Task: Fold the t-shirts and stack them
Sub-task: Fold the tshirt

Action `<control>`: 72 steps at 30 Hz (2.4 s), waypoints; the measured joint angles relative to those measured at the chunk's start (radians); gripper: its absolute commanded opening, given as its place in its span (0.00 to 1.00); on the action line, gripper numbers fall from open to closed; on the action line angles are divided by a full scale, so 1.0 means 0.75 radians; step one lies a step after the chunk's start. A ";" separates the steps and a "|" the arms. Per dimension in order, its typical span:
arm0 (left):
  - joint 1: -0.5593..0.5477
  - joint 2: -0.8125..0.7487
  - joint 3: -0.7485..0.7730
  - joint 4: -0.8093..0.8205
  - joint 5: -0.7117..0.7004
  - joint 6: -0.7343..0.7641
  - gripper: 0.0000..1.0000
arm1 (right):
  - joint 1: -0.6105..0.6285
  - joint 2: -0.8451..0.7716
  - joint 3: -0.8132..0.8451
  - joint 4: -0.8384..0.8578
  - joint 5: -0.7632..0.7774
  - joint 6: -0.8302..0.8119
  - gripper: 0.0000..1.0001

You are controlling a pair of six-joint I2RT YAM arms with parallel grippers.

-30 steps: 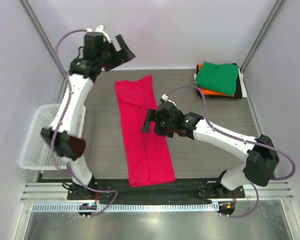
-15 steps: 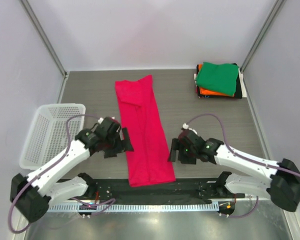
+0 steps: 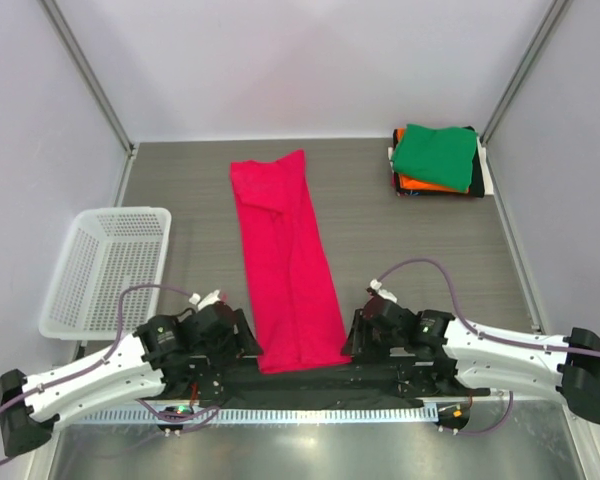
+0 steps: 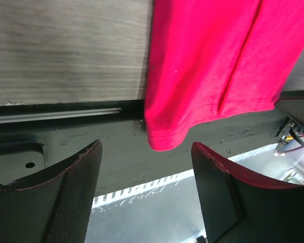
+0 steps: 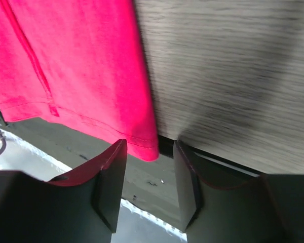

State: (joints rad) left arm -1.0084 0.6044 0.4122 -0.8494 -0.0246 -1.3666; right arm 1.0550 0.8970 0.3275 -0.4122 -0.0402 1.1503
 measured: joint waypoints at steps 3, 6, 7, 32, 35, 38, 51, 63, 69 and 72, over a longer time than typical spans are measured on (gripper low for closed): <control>-0.083 -0.007 -0.042 0.023 -0.031 -0.098 0.69 | 0.007 0.001 -0.021 0.051 -0.001 0.022 0.43; -0.168 0.040 -0.087 0.095 -0.062 -0.190 0.63 | 0.011 0.003 -0.041 0.093 -0.001 0.041 0.36; -0.192 0.060 -0.096 0.115 -0.071 -0.209 0.60 | 0.011 0.003 -0.045 0.101 0.001 0.044 0.35; -0.537 0.399 0.283 0.106 -0.510 -0.495 0.00 | 0.012 -0.008 0.076 -0.023 0.062 0.031 0.01; -0.538 0.390 0.413 -0.008 -0.588 -0.472 0.00 | 0.010 0.025 0.246 -0.091 0.118 -0.010 0.01; -0.515 0.350 0.473 -0.110 -0.655 -0.452 0.00 | -0.023 0.121 0.431 -0.130 0.157 -0.081 0.01; 0.176 0.400 0.547 -0.037 -0.579 0.125 0.00 | -0.406 0.720 1.081 -0.198 0.161 -0.475 0.01; 0.735 0.861 0.780 0.226 -0.227 0.577 0.00 | -0.590 1.141 1.492 -0.237 0.114 -0.672 0.01; 0.828 1.106 0.908 0.291 -0.126 0.695 0.00 | -0.632 1.292 1.616 -0.251 0.085 -0.714 0.01; 0.858 1.199 0.941 0.313 -0.093 0.731 0.00 | -0.645 1.360 1.666 -0.257 0.053 -0.731 0.01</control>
State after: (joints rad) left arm -0.3649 1.5040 1.1179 -0.6147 -0.0944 -0.8185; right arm 0.5709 1.9167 1.5768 -0.6048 -0.0006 0.6018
